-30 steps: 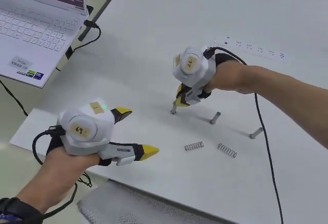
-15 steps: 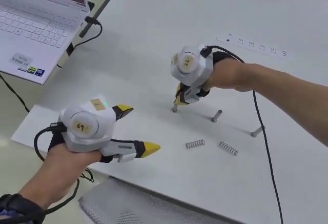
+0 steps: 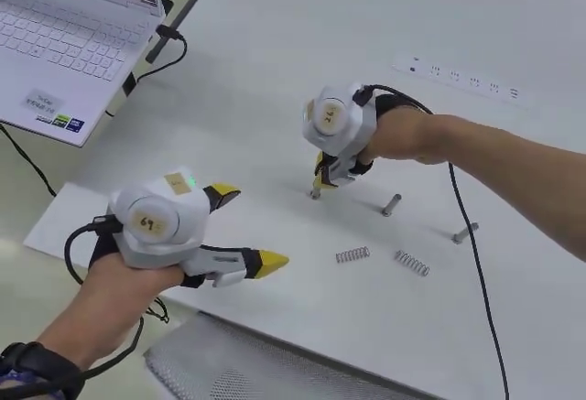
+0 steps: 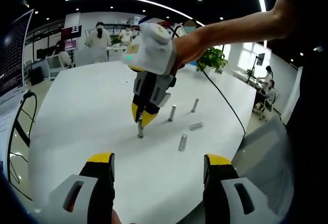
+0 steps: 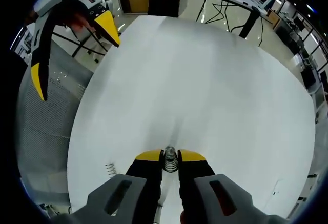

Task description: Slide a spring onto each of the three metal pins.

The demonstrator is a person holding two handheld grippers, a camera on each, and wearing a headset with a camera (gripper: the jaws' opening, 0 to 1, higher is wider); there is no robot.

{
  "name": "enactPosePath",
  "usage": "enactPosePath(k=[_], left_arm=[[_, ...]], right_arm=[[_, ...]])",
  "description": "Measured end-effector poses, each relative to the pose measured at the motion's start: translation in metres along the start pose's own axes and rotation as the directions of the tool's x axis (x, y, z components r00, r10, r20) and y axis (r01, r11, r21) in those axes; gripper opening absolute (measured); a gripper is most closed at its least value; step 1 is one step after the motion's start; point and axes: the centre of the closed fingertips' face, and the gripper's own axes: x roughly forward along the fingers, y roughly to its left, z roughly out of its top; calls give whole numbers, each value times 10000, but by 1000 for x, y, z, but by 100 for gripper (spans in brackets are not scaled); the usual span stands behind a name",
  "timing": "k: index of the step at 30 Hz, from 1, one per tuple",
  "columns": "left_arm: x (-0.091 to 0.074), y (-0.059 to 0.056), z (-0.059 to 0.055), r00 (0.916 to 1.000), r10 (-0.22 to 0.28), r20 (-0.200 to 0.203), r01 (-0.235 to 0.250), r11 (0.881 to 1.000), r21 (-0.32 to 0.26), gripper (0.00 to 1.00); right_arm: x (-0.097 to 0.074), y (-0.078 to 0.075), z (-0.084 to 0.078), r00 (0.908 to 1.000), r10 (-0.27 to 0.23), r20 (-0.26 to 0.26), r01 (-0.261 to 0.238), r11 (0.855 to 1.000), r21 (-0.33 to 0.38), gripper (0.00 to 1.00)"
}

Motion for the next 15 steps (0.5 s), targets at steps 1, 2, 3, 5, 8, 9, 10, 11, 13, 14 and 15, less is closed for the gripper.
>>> enactPosePath(k=[1, 2, 3, 5, 8, 9, 10, 11, 13, 14, 15], left_arm=[[0, 0, 0, 10000, 3, 1, -3, 10000, 0, 67], [0, 1, -1, 10000, 6, -13, -6, 10000, -1, 67], [0, 1, -1, 10000, 5, -9, -5, 10000, -14, 67], [-1, 2, -2, 10000, 15, -22, -15, 10000, -27, 67], [-1, 3, -2, 10000, 34, -19, -34, 10000, -55, 67], [-1, 3, -2, 10000, 32, -26, -32, 10000, -58, 67], [-1, 3, -2, 10000, 39, -30, -39, 10000, -62, 67], [-1, 4, -3, 10000, 46, -41, -47, 10000, -64, 66], [-1, 4, -2, 10000, 50, -35, -50, 10000, -77, 66], [-1, 4, -3, 10000, 45, -44, -45, 10000, -76, 67], [-1, 4, -3, 10000, 54, -45, -54, 10000, -76, 67]], right_arm=[[1, 0, 0, 10000, -10, -28, 10, 10000, 0, 9], [3, -1, -1, 10000, -29, -53, 29, 10000, -16, 9], [3, -1, -1, 10000, -24, -70, 24, 10000, -27, 9], [6, 0, -2, 9999, 17, -122, -18, 10000, -53, 9], [8, -1, -3, 9999, 31, -128, -32, 10000, -68, 9], [9, -1, -3, 9999, 61, -142, -61, 10000, -42, 9], [9, -1, -3, 9999, 60, -137, -60, 10000, -59, 9], [10, 0, -4, 9999, 81, -147, -81, 10000, -44, 9], [12, 1, -6, 9997, 126, -196, -128, 9999, -57, 9], [12, 2, -7, 9996, 149, -223, -151, 9999, -63, 9], [13, 2, -8, 9996, 161, -238, -162, 9998, -68, 9]])
